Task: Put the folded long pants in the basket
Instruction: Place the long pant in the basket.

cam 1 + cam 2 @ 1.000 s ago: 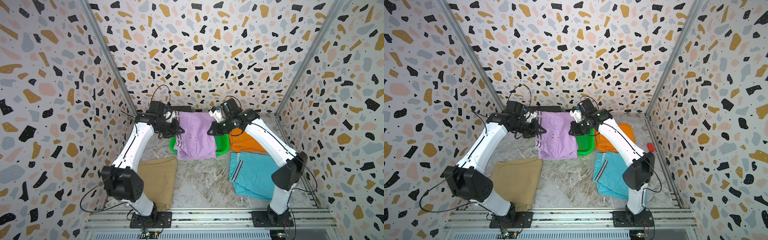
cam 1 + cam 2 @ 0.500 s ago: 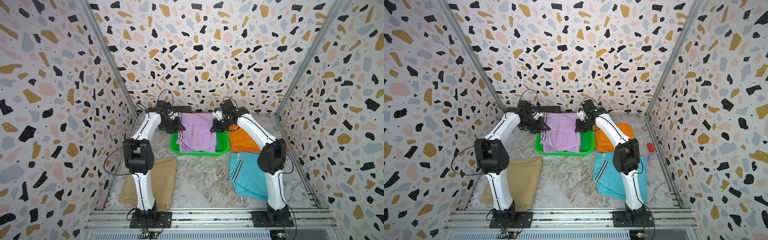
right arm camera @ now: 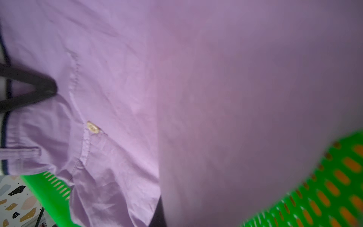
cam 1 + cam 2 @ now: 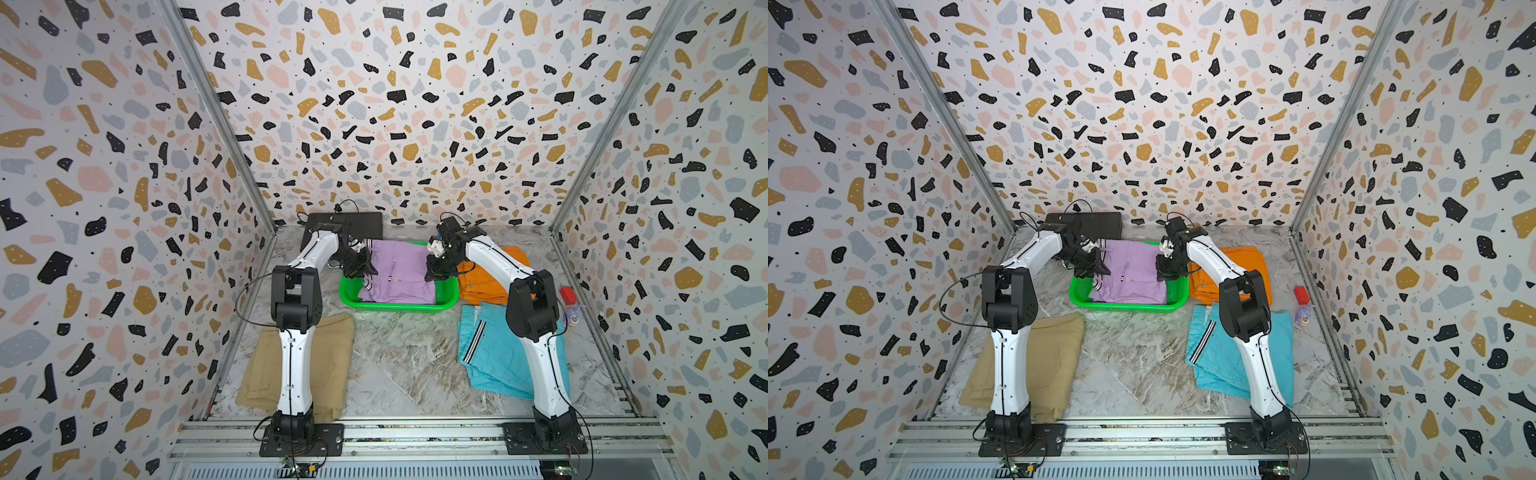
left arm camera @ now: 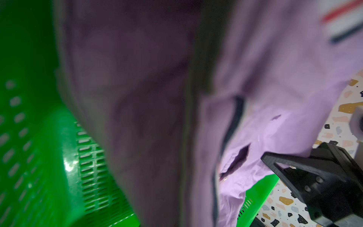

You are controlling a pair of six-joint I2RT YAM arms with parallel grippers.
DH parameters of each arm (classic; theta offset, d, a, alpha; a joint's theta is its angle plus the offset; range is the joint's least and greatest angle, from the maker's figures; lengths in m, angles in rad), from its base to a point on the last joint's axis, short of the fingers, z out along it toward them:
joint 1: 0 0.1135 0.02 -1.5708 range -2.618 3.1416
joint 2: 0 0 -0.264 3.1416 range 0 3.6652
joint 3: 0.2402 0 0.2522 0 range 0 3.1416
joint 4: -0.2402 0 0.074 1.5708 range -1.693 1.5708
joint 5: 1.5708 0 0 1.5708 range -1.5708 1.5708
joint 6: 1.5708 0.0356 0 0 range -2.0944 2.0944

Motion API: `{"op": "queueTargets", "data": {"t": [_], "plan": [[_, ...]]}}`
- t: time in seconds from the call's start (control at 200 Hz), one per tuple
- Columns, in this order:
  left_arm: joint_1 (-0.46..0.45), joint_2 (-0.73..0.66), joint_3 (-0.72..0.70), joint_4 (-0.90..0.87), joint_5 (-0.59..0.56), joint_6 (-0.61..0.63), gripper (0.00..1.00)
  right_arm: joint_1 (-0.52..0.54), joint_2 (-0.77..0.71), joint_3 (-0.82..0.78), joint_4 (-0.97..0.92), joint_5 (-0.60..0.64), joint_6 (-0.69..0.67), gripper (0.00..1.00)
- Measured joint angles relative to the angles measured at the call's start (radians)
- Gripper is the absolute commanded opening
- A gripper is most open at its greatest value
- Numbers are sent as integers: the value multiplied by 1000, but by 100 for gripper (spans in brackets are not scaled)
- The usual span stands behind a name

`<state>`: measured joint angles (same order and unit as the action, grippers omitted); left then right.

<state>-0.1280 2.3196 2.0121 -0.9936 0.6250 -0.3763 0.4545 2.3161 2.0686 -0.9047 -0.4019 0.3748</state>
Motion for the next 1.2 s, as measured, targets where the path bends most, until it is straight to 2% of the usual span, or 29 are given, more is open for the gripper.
{"op": "queueTargets", "data": {"t": [0.18, 0.235, 0.29, 0.325, 0.39, 0.43, 0.451, 0.516, 0.631, 0.791, 0.941, 1.001, 1.081, 1.201], "plan": [[-18, 6, 0, 3, -52, 0, 0, 1, 39, 11, -6, 13, -6, 0], [-19, 6, -3, 5, -63, 0, 8, 0, 41, 14, -7, 13, -7, 0], [-23, 5, -8, 11, -77, -1, 30, 1, 41, 14, -8, 16, -11, 0], [-27, 1, -16, 19, -91, -2, 39, 1, 41, 14, -8, 18, -14, 0], [-32, -10, -31, 32, -119, -3, 66, 1, 41, 16, -12, 24, -19, 22], [-35, -18, -44, 39, -131, -4, 92, 2, 41, 18, -14, 29, -24, 33], [-38, -27, -50, 43, -127, -5, 99, 2, 41, 20, -14, 25, -18, 40], [-53, -58, -67, 48, -145, -7, 100, 5, 36, 32, -19, 30, -27, 59], [-49, -137, -77, 15, -192, -23, 100, 3, -2, 36, -35, 34, -27, 76], [-6, -314, -59, -60, -237, -38, 100, -14, -127, 17, -54, 34, -10, 80], [35, -530, -88, -122, -238, -56, 100, 15, -385, -145, 0, 31, 26, 83], [58, -660, -190, -116, -242, -65, 100, 70, -504, -243, 42, 24, 56, 83], [108, -852, -368, -105, -236, -80, 100, 193, -639, -401, 138, -10, 123, 82], [269, -1098, -597, -106, -199, -92, 100, 403, -746, -685, 330, -35, 253, 84]]}}
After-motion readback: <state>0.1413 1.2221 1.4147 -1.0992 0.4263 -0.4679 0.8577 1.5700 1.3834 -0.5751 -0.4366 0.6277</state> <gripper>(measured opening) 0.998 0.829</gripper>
